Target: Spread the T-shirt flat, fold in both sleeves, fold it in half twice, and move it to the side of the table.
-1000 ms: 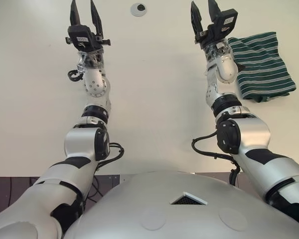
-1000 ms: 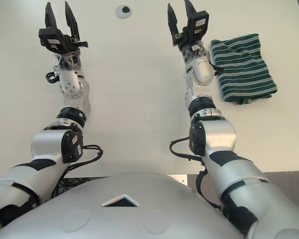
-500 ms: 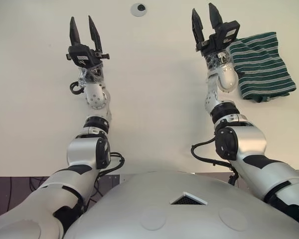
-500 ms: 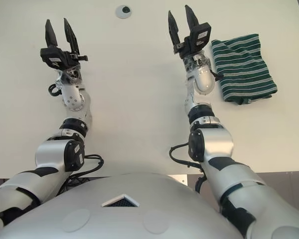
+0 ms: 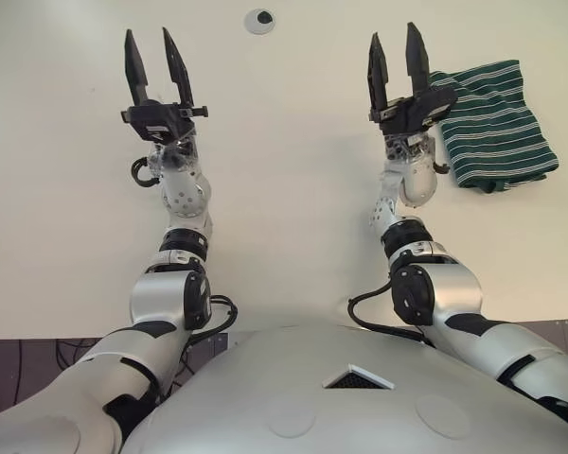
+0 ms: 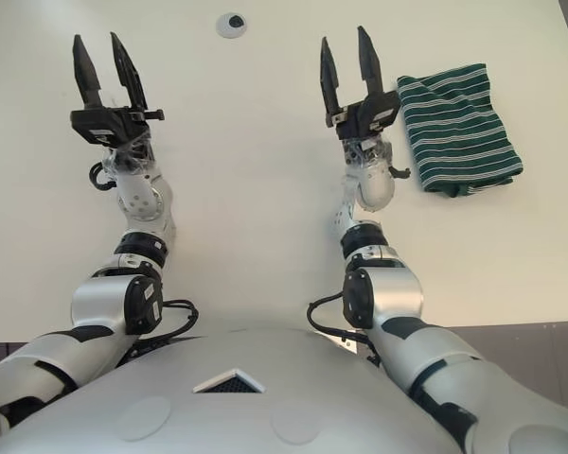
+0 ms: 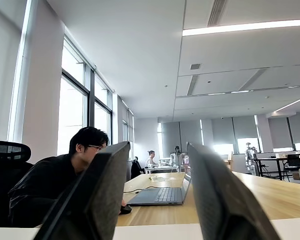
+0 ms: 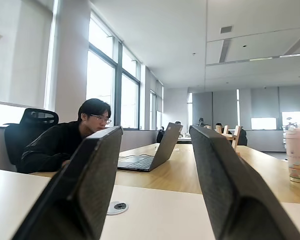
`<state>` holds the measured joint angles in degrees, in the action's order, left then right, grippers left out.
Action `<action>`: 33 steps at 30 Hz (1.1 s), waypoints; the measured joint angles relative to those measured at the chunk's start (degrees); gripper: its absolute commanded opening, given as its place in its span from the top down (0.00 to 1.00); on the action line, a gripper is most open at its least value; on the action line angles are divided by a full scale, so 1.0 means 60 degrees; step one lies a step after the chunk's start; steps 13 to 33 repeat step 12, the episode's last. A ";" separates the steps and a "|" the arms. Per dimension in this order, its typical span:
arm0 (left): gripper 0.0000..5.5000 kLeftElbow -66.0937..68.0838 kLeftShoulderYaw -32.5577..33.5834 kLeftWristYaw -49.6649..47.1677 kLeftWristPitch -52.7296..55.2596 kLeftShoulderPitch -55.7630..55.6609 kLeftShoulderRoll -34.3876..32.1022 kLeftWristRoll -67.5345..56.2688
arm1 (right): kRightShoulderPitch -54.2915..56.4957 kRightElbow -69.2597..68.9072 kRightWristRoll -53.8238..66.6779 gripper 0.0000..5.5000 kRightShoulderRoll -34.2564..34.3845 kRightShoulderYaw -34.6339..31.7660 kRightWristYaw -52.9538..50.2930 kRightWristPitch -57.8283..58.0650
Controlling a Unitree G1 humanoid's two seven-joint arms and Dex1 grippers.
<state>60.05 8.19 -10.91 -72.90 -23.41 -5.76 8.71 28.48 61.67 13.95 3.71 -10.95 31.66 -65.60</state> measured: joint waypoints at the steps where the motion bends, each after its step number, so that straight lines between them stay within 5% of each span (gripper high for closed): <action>1: 0.63 0.0015 -0.0016 -0.0066 0.0018 -0.0004 0.0008 0.0053 | 0.0000 0.0089 -0.0032 0.55 -0.0003 -0.0005 -0.0061 0.0002; 33: 0.63 0.0190 -0.0209 -0.0243 0.0163 -0.0020 0.0021 0.0151 | -0.0051 0.0385 -0.0541 0.55 -0.0022 0.0072 -0.0530 -0.0084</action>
